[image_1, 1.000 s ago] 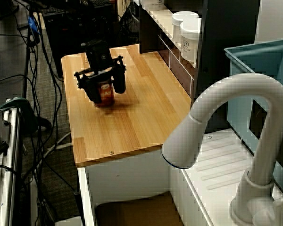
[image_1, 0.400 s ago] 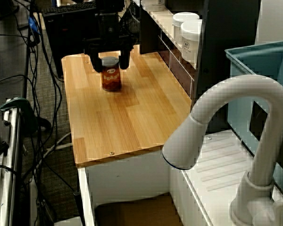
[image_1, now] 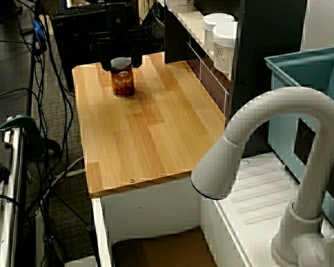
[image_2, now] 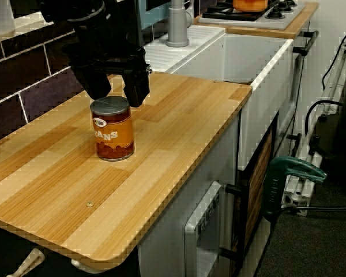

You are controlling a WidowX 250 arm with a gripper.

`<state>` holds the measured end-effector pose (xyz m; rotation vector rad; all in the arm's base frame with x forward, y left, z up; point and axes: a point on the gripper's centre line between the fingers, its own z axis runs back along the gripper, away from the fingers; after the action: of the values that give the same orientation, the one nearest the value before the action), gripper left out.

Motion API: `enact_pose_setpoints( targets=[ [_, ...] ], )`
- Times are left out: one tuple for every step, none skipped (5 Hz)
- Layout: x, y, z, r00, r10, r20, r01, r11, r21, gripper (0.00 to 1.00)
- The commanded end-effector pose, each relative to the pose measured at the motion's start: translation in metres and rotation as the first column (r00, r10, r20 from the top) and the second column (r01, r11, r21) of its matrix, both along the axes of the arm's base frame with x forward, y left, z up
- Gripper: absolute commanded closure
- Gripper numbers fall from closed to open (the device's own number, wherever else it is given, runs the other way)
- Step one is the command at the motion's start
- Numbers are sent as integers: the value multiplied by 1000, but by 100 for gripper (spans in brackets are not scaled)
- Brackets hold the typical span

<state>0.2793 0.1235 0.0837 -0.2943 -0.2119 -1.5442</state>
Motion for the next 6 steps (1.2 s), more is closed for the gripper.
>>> enact_pose_setpoints(
  targets=[
    [-6,7,23,999,39,35,-39,999,7,0],
    [1,10,37,996,84,28,-84,996,-18,0],
    [5,19,52,990,136,34,-134,989,-54,0],
    [8,37,60,964,261,46,-259,965,-50,0],
    [3,67,57,870,489,53,-490,872,1,0],
    [-10,92,54,771,636,-15,-636,771,-5,0]
  ],
)
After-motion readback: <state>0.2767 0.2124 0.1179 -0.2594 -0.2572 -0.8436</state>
